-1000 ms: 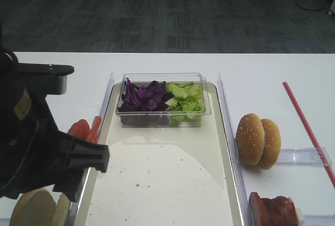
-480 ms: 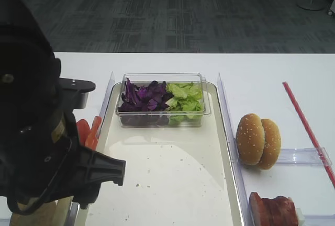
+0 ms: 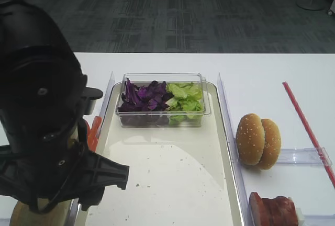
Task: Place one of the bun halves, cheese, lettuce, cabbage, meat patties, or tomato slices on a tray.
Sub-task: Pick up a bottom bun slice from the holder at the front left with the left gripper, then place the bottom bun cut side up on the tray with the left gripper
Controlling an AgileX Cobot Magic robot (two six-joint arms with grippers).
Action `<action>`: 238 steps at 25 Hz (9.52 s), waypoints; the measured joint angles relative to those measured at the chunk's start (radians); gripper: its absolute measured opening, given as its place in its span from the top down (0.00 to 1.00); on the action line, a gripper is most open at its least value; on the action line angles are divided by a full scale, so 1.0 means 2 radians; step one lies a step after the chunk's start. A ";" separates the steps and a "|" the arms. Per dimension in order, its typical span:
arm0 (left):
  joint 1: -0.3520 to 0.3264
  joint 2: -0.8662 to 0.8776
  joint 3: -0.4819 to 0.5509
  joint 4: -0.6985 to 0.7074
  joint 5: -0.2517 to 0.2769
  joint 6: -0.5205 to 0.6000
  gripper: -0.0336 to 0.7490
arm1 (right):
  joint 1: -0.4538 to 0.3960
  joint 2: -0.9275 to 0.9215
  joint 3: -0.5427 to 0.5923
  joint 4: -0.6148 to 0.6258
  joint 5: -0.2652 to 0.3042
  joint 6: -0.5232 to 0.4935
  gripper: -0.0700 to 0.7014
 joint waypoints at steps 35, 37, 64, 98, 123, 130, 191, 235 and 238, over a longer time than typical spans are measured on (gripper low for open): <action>0.000 0.073 0.000 -0.006 -0.005 0.000 0.46 | 0.000 0.000 0.000 0.000 0.000 0.000 0.25; 0.000 0.073 0.000 -0.006 -0.005 0.000 0.50 | 0.000 0.000 0.000 0.000 0.000 0.000 0.25; 0.000 0.073 0.000 0.000 -0.007 0.010 0.85 | 0.000 0.000 0.000 0.000 0.000 0.000 0.25; 0.000 0.015 -0.062 0.012 -0.001 0.022 0.86 | 0.000 0.000 0.000 0.000 0.000 0.000 0.25; 0.000 0.013 -0.099 -0.111 -0.140 0.127 0.86 | 0.000 0.000 0.000 0.000 0.000 0.000 0.25; 0.015 0.023 -0.096 -0.179 -0.173 0.197 0.86 | 0.000 0.000 0.000 0.000 0.000 0.000 0.25; 0.167 0.101 0.057 -0.652 -0.246 0.734 0.90 | 0.000 0.000 0.000 0.000 0.000 0.000 0.25; 0.199 0.130 0.074 -0.644 -0.279 0.755 0.75 | 0.000 0.000 0.000 0.000 0.000 0.000 0.25; 0.199 0.130 0.074 -0.643 -0.279 0.755 0.70 | 0.000 0.000 0.000 0.000 0.000 0.000 0.25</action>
